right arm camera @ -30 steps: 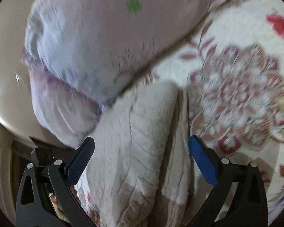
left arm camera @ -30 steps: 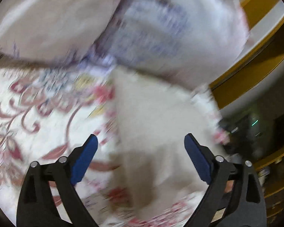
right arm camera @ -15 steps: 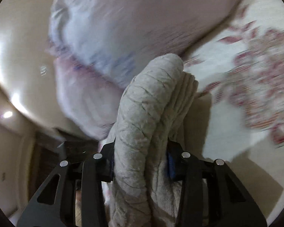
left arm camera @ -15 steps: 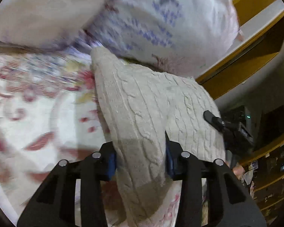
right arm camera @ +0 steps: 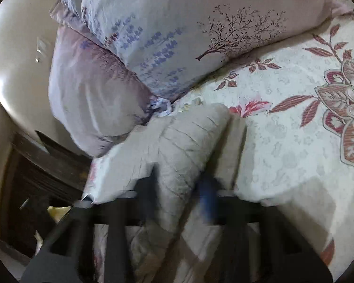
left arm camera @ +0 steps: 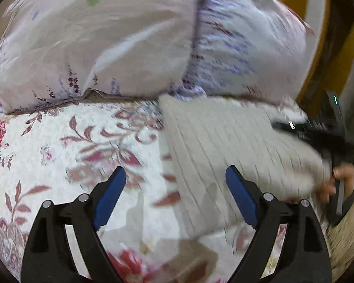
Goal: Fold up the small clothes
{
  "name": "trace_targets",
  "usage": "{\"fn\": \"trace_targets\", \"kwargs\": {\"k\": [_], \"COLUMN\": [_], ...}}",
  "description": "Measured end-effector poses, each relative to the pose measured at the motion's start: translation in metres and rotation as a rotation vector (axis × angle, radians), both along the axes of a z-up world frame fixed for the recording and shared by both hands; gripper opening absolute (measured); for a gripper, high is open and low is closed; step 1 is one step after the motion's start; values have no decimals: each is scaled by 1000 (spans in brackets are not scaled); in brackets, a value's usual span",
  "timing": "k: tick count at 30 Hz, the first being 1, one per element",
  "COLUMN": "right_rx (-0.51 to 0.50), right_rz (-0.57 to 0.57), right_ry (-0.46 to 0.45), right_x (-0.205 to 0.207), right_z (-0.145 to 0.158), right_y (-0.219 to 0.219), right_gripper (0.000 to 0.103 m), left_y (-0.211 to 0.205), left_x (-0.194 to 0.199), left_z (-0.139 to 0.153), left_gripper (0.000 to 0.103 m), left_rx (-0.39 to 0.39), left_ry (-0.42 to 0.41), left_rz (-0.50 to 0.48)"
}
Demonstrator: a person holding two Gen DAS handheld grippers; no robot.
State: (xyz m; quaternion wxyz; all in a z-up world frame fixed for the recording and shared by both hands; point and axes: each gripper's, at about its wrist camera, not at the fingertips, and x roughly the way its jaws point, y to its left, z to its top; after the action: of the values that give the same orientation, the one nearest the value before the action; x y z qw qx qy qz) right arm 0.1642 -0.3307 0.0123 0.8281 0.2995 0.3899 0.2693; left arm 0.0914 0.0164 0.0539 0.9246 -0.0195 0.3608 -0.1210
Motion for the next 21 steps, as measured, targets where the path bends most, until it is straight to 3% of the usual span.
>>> {"fn": "trace_targets", "kwargs": {"k": [2, 4, 6, 7, 9, 10, 12, 14, 16, 18, 21], "right_rx": [13, -11, -47, -67, -184, -245, -322, -367, -467, -496, -502], "right_rz": [-70, -152, -145, -169, -264, -322, -395, -426, -425, -361, -199], "right_ry": [-53, -14, 24, 17, -20, -43, -124, -187, -188, -168, -103], "right_x": [-6, -1, 6, 4, -11, -23, -56, -89, -125, -143, -147], "right_z": [6, -1, -13, -11, 7, 19, 43, 54, 56, 46, 21], "right_y": [-18, -36, -36, -36, -38, -40, -47, -49, -41, -34, -6], "right_gripper": [9, 10, 15, 29, 46, 68, 102, 102, 102, 102, 102], "left_y": [-10, -14, -20, -23, -27, -28, -31, -35, -42, -49, -54], "left_x": [-7, -15, -19, -19, -21, -22, -24, -24, -21, -19, -23], "left_z": [-7, -12, -16, -17, -20, -21, -25, -29, -37, -45, -47], "left_gripper": [93, 96, 97, 100, 101, 101, 101, 101, 101, 101, 101], "left_rx": [17, 17, 20, 34, 53, 50, 62, 97, 143, 176, 189], "left_ry": [2, 0, 3, 13, 29, 35, 59, 88, 136, 183, 178], "left_rz": [-12, -28, -42, -29, 0, 0, 6, 25, 39, 36, 30]}}
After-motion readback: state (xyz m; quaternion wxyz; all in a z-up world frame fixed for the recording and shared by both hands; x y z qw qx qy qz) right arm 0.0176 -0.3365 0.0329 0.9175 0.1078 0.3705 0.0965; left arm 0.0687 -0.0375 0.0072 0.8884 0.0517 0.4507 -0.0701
